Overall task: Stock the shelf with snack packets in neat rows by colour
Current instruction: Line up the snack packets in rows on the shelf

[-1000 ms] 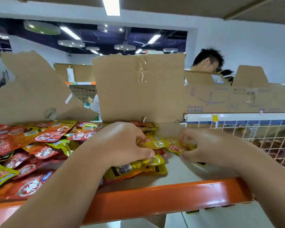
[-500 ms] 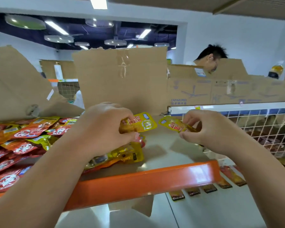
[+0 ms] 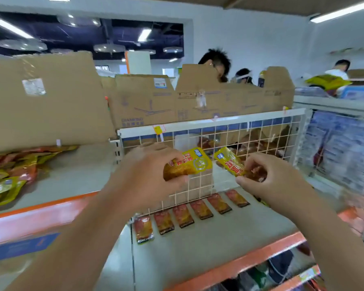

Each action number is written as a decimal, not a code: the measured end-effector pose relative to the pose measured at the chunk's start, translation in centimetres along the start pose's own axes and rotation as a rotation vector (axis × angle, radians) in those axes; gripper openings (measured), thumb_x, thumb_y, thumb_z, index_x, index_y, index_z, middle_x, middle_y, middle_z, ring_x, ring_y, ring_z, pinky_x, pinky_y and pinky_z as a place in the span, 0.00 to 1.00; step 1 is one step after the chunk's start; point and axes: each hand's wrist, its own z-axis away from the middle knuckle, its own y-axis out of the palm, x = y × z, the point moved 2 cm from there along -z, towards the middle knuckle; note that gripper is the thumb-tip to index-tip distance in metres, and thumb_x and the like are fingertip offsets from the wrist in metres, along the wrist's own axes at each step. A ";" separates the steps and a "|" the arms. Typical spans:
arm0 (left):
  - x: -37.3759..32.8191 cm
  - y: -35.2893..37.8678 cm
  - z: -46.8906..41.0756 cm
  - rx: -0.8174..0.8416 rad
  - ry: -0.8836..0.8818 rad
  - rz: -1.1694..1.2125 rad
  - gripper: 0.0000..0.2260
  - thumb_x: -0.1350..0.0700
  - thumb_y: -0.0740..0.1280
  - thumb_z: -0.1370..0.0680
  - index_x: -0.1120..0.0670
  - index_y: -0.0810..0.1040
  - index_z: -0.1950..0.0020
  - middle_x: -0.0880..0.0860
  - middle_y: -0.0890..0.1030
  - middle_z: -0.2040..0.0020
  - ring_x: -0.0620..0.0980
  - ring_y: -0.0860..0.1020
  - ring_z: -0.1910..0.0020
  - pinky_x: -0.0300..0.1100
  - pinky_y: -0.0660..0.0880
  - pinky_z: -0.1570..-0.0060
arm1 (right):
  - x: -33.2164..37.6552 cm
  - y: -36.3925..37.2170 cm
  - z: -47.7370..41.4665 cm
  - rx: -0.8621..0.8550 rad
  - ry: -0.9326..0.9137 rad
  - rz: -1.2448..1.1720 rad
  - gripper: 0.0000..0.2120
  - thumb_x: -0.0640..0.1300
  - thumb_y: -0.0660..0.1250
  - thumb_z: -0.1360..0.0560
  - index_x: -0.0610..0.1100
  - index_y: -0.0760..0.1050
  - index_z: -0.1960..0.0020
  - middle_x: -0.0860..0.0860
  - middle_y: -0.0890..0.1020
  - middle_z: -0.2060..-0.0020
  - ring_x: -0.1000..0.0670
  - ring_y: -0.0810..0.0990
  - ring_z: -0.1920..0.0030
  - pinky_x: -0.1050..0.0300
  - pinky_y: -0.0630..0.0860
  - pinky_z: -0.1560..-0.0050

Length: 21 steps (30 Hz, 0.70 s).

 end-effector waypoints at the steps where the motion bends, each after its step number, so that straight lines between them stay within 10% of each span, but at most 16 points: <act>1: -1.8 1.7 -0.6 -0.002 0.009 0.009 0.19 0.35 0.72 0.29 0.43 0.83 0.43 0.41 0.84 0.50 0.46 0.80 0.52 0.37 0.74 0.57 | -2.2 -1.0 0.6 -0.010 0.018 0.011 0.13 0.60 0.72 0.31 0.54 0.73 0.58 0.58 0.79 0.61 0.57 0.76 0.59 0.55 0.70 0.62; 21: -16.9 26.8 -5.7 0.183 -0.098 0.417 0.24 0.33 0.66 0.30 0.42 0.82 0.39 0.40 0.81 0.43 0.46 0.78 0.45 0.40 0.72 0.45 | -26.0 -5.1 5.0 0.007 0.409 0.088 0.13 0.57 0.75 0.31 0.51 0.75 0.63 0.56 0.79 0.61 0.59 0.77 0.59 0.60 0.71 0.60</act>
